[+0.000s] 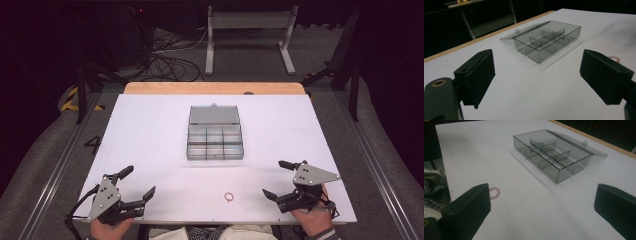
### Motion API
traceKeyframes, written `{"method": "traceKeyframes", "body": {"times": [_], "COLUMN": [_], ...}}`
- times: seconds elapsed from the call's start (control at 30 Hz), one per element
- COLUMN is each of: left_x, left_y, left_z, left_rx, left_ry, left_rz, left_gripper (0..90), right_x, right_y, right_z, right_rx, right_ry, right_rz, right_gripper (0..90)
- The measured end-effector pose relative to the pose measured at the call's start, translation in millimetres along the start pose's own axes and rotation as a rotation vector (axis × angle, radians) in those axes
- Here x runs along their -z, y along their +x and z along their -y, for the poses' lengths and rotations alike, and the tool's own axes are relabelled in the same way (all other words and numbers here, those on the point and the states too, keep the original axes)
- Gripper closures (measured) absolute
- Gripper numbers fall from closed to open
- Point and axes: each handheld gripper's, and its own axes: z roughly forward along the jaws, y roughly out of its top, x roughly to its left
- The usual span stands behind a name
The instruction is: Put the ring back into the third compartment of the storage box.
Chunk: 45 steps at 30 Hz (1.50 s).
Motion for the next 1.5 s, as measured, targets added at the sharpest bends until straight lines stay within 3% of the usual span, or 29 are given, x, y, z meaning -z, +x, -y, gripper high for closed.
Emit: {"method": "traceKeyframes", "body": {"times": [0.77,1.17,1.5], "left_x": [1.1,1.1,1.3], "left_y": [0.8,0.7,0.8], "left_z": [-0.7,-1.1,-1.2], "left_rx": [-0.008,-0.011,-0.012], "left_ry": [-0.003,0.003,0.005], "left_rz": [-0.006,-0.002,0.000], "left_gripper": [13.4,13.7,13.8], "right_x": [-0.4,-4.5,-19.2], "right_y": [3.0,3.5,5.8], "right_z": [-3.4,-15.2,-30.6], "right_rx": [0.017,0.030,0.038], "right_ry": [0.003,0.008,0.017], "right_rz": [-0.010,-0.024,-0.059], "right_gripper": [1.6,1.8,1.8]}}
